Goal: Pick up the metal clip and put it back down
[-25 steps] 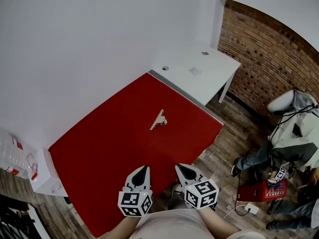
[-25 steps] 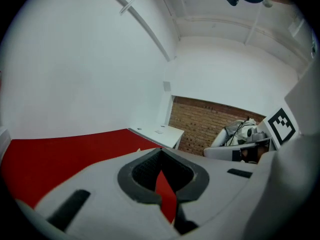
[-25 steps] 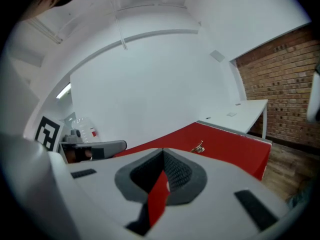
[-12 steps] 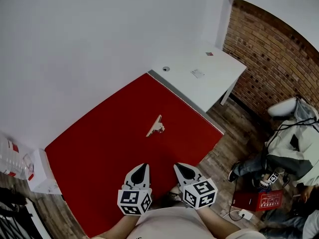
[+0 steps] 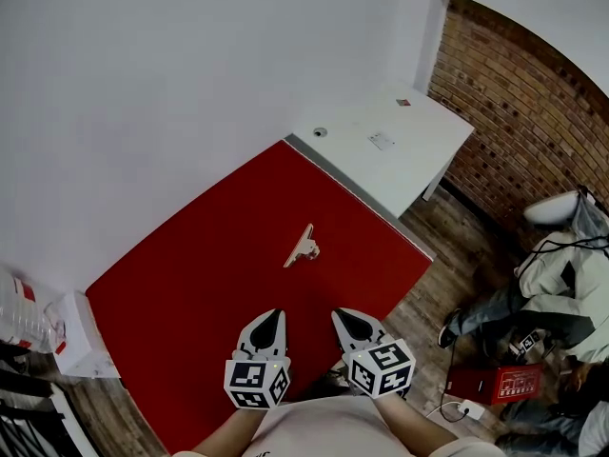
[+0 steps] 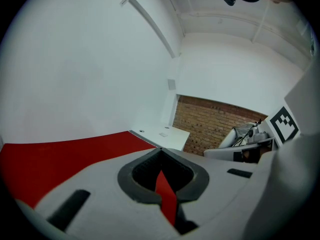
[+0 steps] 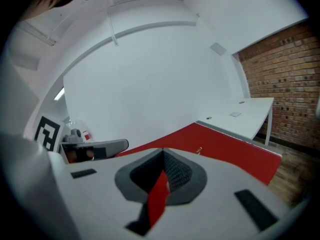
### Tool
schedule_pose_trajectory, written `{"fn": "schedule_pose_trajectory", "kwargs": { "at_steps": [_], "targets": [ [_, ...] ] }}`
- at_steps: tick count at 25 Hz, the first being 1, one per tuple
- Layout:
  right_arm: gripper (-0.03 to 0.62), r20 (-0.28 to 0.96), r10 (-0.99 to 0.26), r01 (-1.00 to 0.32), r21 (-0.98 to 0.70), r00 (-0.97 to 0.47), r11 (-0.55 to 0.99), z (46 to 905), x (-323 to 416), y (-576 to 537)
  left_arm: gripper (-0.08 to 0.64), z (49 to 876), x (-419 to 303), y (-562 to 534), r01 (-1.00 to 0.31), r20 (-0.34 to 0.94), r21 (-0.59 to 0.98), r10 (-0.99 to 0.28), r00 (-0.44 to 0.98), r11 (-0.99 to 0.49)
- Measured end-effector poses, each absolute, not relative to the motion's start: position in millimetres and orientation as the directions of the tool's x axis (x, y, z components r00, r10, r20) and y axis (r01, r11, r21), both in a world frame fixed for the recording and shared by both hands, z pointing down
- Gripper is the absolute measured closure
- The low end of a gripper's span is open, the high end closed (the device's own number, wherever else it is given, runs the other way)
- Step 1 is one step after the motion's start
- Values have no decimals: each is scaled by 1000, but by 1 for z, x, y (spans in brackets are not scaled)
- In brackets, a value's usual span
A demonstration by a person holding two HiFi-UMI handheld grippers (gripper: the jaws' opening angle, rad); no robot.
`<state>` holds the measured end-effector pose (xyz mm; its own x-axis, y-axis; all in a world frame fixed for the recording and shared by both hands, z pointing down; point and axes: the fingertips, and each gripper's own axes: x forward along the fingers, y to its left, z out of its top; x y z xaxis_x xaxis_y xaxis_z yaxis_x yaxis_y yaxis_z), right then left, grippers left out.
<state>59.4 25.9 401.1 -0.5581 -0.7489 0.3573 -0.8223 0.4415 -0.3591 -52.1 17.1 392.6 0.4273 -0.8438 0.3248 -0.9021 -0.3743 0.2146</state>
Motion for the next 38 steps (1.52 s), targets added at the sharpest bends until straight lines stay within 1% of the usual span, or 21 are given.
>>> {"fn": "schedule_pose_trajectory", "kwargs": {
  "at_steps": [9, 17, 29, 38],
  "targets": [
    [586, 386, -742, -829, -363, -549, 425, 415, 53, -5, 555, 409, -61, -11, -901, 348, 234, -834, 429, -366],
    [586, 413, -736, -835, -383, -537, 395, 446, 48, -43, 555, 443, -65, -48, -900, 370, 241, -823, 431, -363],
    [586, 454, -744, -857, -407, -490, 316, 528, 52, -118, 555, 504, -76, -118, -903, 382, 217, -819, 427, -370],
    [584, 503, -727, -870, -411, -467, 274, 585, 46, -159, 555, 542, -72, -135, -892, 418, 233, -788, 452, -389]
  ]
}}
